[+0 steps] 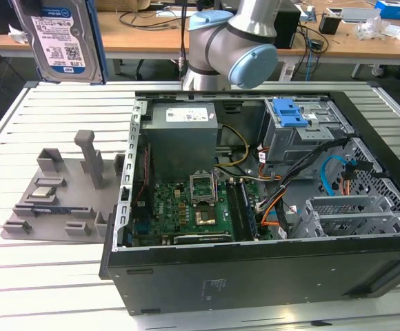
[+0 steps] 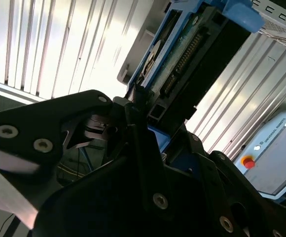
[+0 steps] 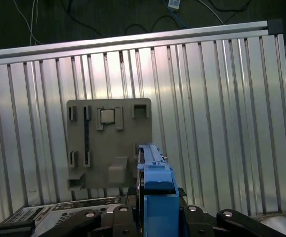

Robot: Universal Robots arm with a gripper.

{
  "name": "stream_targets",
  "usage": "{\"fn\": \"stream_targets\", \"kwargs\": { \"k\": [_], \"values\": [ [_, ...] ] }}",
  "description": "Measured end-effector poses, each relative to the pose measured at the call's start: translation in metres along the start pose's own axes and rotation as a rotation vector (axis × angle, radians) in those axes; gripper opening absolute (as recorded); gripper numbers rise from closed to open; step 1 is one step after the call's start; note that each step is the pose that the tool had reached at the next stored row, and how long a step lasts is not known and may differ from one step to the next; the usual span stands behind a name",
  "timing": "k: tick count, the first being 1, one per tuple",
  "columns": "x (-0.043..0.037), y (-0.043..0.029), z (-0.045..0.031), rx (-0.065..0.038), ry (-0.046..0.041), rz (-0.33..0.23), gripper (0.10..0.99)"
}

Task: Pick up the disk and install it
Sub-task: 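Pick up the disk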

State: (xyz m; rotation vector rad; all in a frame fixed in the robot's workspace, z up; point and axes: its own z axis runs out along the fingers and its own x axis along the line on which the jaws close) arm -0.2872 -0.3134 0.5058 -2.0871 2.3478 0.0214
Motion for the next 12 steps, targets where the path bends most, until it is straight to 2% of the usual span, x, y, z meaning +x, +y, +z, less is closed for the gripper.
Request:
{"fn": "stream_targets", "kwargs": {
  "k": [5,12],
  "values": [
    [-0.001,-0.0081,-0.0001,0.0,0.0,0.0,0.369],
    [-0.0033,-0.0279,-0.0002,0.0,0.0,0.0,0.369]
  ]
}}
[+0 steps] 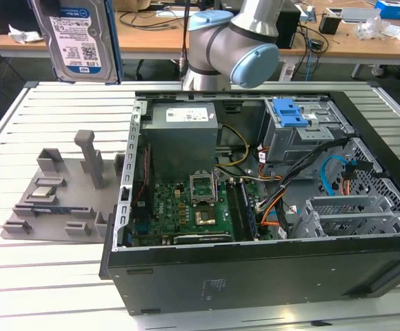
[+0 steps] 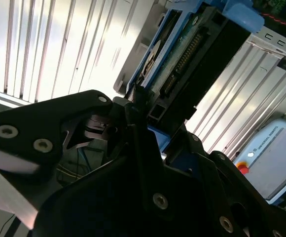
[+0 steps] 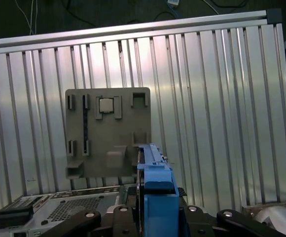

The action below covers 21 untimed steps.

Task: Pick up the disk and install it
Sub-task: 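Pick up the disk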

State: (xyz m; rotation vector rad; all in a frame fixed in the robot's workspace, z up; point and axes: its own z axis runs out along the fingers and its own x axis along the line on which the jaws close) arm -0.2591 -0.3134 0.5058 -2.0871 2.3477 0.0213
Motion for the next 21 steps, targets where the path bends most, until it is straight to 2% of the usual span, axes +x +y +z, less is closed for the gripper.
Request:
{"fn": "stream_targets", "kwargs": {
  "k": [5,7,21],
  "values": [
    [-0.0015,-0.0129,-0.0002,0.0,0.0001,0.0,0.369],
    [-0.0024,-0.0208,-0.0002,0.0,0.0001,0.0,0.369],
    [-0.006,-0.0507,-0.0005,0.0,0.0001,0.0,0.369]
  ]
}}
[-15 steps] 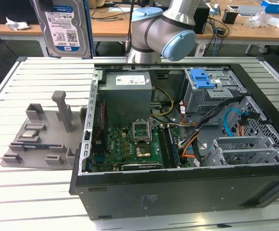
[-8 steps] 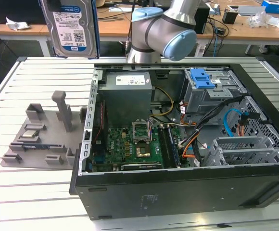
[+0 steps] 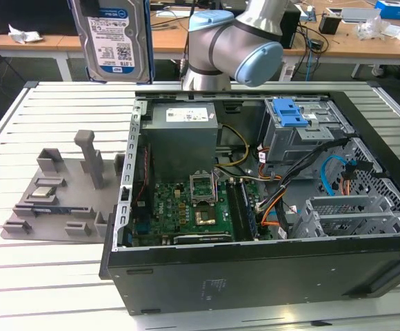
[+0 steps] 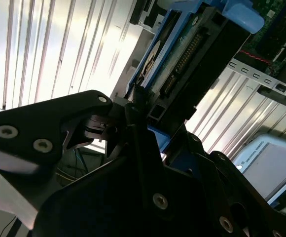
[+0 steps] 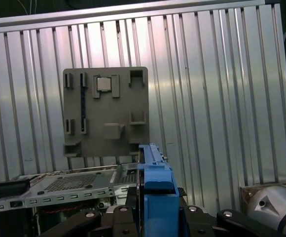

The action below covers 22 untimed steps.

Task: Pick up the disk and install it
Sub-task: 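Pick up the disk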

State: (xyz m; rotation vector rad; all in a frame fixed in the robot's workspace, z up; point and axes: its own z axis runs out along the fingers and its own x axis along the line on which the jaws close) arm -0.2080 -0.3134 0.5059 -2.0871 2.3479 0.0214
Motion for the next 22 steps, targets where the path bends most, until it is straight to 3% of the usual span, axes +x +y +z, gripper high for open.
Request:
{"fn": "stream_targets", "kwargs": {
  "k": [5,7,22],
  "values": [
    [-0.0012,-0.0101,0.0,0.0,-0.0001,0.0,0.369],
    [-0.0021,-0.0179,-0.0001,0.0,0.0,0.0,0.369],
    [-0.0064,-0.054,-0.0004,0.0,-0.0001,0.0,0.369]
  ]
}}
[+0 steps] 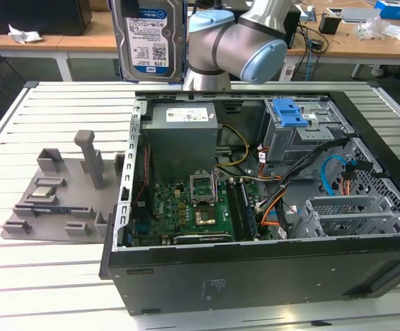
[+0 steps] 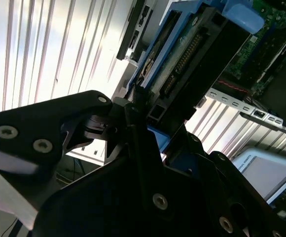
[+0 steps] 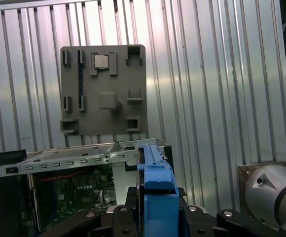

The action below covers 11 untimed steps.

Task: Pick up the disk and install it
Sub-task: 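Pick up the disk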

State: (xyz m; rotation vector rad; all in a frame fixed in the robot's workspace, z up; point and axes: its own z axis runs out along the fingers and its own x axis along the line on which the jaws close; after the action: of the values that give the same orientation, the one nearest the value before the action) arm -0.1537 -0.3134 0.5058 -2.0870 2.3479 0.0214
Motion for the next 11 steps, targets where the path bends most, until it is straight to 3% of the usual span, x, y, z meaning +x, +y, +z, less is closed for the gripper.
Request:
{"fn": "stream_targets", "kwargs": {
  "k": [11],
  "values": [
    [-0.0034,-0.0285,-0.0003,0.0,0.0001,0.0,0.369]
  ]
}}
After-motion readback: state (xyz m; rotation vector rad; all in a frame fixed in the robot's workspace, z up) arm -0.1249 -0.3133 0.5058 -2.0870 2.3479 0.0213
